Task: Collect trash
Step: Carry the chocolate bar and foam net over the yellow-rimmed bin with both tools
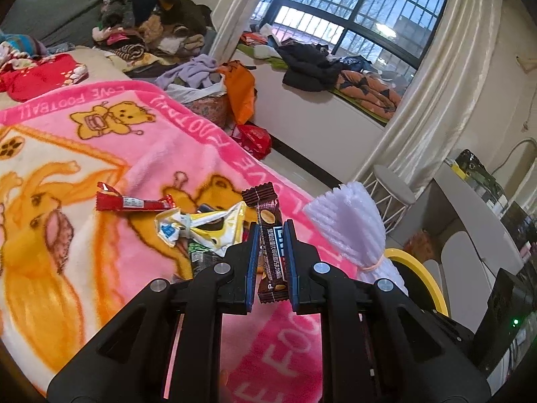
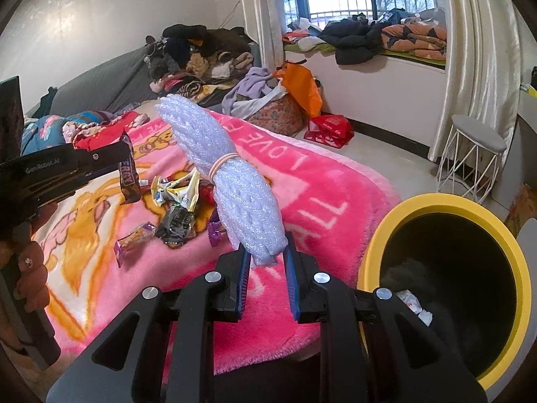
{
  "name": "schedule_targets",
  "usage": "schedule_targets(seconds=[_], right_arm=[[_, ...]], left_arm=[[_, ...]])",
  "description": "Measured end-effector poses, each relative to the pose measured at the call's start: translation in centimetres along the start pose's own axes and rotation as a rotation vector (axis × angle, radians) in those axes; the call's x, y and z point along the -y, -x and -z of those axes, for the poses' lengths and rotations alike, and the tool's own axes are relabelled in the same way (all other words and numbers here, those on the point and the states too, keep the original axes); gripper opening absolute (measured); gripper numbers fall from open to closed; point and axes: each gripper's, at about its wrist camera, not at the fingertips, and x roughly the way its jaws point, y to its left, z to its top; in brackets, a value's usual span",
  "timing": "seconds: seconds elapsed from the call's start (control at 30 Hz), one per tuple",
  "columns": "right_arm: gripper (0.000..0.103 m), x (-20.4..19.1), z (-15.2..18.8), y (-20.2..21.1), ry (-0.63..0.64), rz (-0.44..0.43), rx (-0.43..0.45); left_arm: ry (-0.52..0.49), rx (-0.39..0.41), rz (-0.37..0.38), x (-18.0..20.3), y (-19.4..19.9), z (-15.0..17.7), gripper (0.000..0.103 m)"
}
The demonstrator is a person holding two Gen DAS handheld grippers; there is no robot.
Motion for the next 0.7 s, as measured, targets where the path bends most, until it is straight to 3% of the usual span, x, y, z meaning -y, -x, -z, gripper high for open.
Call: schedule_targets(seconds=[0.7], right_arm=[[0.019,3.5,0.3,2.3,-0.082,0.047,0.035]], left_arm=[[-0.067,-0.01,0.057,4.0,-0.2,0.3,0.01]])
